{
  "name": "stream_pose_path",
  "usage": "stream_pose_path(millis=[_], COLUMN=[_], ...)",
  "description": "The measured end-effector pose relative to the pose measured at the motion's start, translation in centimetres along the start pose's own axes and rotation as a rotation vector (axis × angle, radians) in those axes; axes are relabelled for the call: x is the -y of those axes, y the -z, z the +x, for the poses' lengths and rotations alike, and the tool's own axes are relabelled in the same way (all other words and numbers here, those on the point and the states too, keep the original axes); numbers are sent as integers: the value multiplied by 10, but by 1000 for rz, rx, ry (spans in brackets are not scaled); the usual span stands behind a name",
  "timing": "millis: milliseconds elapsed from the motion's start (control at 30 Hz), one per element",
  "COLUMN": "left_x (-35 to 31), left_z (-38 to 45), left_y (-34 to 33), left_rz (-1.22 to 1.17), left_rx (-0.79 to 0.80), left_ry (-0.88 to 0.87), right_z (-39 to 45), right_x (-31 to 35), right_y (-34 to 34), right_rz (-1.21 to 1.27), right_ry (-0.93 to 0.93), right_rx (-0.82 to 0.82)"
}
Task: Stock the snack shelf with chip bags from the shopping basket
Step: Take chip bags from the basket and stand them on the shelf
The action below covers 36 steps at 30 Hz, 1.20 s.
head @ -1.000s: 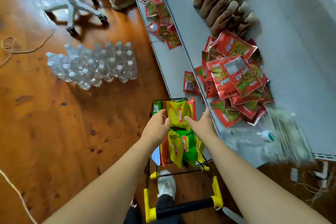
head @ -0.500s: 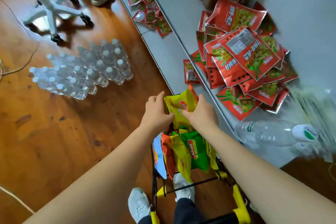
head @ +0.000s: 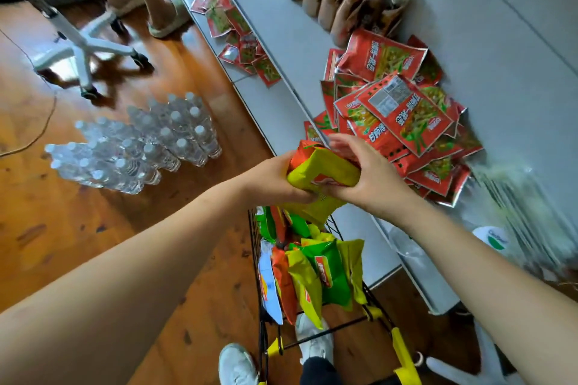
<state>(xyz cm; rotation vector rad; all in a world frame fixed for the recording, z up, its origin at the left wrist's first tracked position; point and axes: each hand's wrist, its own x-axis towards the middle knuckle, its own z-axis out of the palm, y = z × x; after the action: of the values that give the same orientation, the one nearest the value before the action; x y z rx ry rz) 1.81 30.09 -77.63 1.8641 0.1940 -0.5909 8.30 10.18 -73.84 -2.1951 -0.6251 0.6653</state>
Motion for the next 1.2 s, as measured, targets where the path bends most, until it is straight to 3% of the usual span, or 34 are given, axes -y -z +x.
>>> stream_pose_path(millis=[100,200,467,700,933,1200], left_x=[-1,-7,-52,-142,-252,-360], left_z=[-6,-17,-83,-190,-292,-347], left_y=[0,-9,-23,-57,-148,-327], left_rz=[-247,-422,-455,-375,-128,208], left_rx=[-43,-104,-79,-11,215,460], left_ry=[13,17,62,82,-5,-210], right_z=[-5,-14,-89,-232,-423,-609], right_x=[-4,1,62,155,223,203], right_y=[-11,-30,-17,21,43,79], right_rz=[444,776,821,905,975,1078], right_ry=[-247,-462,-522,-577,-610,-620], right_rx=[-159,-175,-242,-399,-719,-1195])
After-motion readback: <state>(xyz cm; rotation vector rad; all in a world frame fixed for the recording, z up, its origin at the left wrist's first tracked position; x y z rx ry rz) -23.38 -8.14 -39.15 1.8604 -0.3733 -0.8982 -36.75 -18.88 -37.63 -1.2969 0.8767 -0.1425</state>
